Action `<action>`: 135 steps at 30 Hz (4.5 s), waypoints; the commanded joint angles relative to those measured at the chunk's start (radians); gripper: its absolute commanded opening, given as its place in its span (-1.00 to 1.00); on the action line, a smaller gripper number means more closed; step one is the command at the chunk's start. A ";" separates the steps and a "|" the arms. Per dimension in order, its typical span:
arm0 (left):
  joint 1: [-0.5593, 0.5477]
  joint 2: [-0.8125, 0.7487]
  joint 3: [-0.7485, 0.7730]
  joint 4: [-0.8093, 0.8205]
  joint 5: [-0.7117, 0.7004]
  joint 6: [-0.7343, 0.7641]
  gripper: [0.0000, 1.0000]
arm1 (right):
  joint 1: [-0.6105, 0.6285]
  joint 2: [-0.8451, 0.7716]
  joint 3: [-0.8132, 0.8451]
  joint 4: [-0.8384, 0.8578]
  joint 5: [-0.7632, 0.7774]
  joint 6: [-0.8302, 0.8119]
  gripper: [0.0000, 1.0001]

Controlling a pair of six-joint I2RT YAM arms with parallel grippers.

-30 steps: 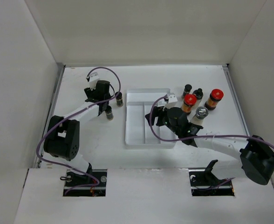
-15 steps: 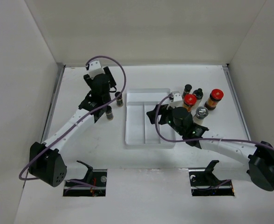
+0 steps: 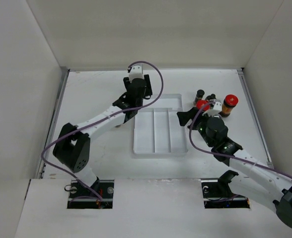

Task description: Organize the condiment bottles

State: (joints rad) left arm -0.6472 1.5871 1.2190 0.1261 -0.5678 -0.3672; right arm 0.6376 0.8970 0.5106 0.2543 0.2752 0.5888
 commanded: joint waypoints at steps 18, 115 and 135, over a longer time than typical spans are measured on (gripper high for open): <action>-0.035 0.248 0.008 0.164 -0.009 -0.007 -0.15 | -0.049 -0.049 -0.067 -0.030 0.009 0.057 0.70; -0.130 -0.262 -0.837 0.903 0.213 -0.116 -0.17 | -0.008 0.827 1.002 -0.250 0.187 -0.225 0.03; -0.131 -0.234 -0.823 0.905 0.226 -0.127 -0.16 | -0.052 1.066 1.057 -0.227 0.159 -0.196 0.33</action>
State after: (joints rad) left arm -0.7792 1.3544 0.3920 0.9619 -0.3466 -0.4938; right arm 0.5777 1.9705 1.5173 -0.0666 0.4431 0.3695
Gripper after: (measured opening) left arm 0.416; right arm 0.712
